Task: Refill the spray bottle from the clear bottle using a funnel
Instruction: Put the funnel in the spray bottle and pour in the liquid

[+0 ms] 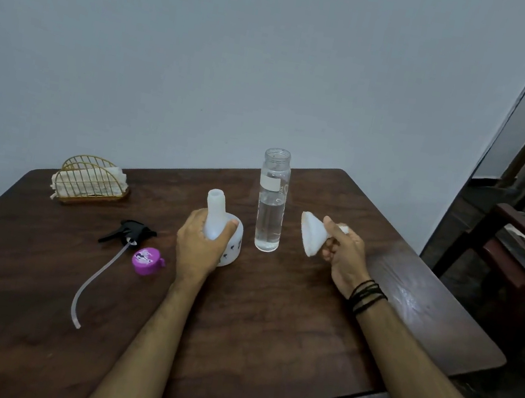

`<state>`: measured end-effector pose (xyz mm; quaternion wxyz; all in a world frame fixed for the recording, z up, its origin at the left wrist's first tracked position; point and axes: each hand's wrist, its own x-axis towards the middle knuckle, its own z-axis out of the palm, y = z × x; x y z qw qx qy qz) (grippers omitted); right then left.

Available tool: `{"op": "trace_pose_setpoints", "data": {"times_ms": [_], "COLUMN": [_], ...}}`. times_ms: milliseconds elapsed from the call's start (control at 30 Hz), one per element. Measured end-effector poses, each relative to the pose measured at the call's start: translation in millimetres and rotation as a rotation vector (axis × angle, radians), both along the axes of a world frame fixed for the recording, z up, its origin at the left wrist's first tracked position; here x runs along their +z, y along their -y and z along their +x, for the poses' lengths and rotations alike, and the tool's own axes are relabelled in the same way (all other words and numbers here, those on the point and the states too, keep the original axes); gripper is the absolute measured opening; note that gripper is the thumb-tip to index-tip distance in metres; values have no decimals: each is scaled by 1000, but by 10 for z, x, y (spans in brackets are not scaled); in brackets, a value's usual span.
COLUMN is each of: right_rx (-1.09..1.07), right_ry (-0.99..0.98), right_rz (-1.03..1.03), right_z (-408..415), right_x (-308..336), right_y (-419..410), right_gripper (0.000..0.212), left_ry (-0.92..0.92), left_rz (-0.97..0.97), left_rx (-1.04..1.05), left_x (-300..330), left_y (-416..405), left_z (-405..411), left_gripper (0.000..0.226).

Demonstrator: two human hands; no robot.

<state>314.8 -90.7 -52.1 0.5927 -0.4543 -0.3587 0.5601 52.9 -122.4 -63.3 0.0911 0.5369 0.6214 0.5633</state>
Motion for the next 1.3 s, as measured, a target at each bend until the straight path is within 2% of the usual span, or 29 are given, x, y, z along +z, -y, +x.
{"op": "trace_pose_setpoints", "data": {"times_ms": [233, 400, 467, 600, 700, 867, 1033, 1200, 1300], "right_rx": [314, 417, 436, 349, 254, 119, 98, 98, 83], "right_ry": [51, 11, 13, 78, 195, 287, 337, 418, 436], "right_rz": [72, 125, 177, 306, 449, 553, 488, 502, 514], "right_z": [-149, -462, -632, -1007, -1242, -1490, -1612, -1648, -1656], "right_x": [84, 105, 152, 416, 678, 999, 924, 773, 781], "right_y": [287, 444, 494, 543, 522, 380, 138, 89, 89], "right_gripper": [32, 22, 30, 62, 71, 69, 66, 50, 52], "left_ry": [5, -23, -19, -1, 24, 6, -8, 17, 11], "left_rz": [0, -6, 1, 24, 2, 0, 43, 41, 49], "left_rx": [-1, -1, -10, -46, -54, -45, -65, -72, -79], "left_x": [17, 0, 4, -6, -17, 5, -20, -39, -57], "left_y": [54, 47, 53, 73, 82, 89, 84, 49, 35], "left_z": [15, 3, 0, -27, -39, -28, -47, -56, -70], "left_gripper": [33, 36, 39, 49, 49, 30, 38, 38, 40]}}
